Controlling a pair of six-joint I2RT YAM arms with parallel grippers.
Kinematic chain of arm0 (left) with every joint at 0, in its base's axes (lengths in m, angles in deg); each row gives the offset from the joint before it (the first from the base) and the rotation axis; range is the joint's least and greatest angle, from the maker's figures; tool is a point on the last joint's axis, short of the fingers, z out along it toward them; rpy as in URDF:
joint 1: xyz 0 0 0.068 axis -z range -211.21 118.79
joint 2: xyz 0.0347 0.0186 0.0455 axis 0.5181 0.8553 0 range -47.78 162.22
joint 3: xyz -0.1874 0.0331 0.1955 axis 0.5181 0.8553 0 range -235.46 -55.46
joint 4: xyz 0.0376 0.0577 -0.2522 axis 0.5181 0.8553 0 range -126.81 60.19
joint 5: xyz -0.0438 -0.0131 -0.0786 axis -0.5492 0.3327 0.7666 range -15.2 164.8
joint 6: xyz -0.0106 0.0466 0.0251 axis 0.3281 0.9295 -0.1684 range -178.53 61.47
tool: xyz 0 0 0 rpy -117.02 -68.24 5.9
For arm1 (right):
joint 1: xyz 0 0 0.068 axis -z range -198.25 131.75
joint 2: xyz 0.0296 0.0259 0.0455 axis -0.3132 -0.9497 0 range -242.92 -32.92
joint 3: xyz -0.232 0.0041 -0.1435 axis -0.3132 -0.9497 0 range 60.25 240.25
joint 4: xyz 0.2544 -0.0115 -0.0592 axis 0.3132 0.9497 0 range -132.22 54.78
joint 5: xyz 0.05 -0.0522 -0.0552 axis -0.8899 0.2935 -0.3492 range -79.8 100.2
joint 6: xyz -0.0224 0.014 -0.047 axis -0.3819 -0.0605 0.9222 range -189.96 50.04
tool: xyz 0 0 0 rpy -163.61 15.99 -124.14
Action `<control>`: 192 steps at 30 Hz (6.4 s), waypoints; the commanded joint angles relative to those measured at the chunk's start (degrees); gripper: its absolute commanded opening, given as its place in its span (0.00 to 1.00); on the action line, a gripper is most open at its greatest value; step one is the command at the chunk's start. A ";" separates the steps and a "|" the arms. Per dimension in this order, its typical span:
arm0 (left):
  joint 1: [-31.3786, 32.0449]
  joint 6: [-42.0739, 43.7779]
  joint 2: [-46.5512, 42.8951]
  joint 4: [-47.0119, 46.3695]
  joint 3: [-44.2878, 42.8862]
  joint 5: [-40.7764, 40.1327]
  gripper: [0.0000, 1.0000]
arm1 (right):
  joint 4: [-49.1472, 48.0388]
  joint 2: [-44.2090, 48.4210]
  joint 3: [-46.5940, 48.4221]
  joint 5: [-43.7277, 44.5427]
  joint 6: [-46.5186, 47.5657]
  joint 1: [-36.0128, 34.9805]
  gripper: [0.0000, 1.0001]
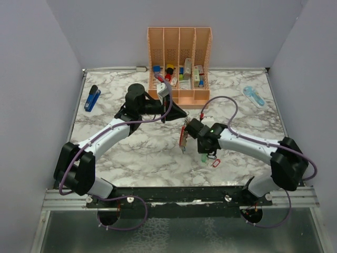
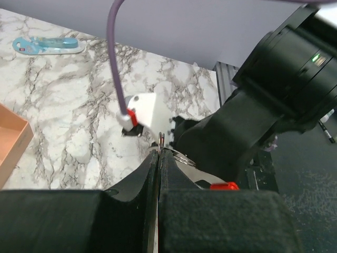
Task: Put the keys on the keyring
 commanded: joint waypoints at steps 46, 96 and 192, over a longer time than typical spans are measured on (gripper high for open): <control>2.01 39.01 -0.11 43.55 -11.31 9.02 0.00 | -27.89 30.89 2.11 -24.81 27.88 -0.47 0.01; 3.24 36.64 -1.26 44.68 -13.15 8.62 0.00 | -25.13 30.89 -0.04 -15.76 19.30 -0.47 0.01; 4.31 27.93 0.21 39.29 -13.75 14.48 0.00 | -27.63 36.32 -0.34 -20.35 25.45 -0.47 0.30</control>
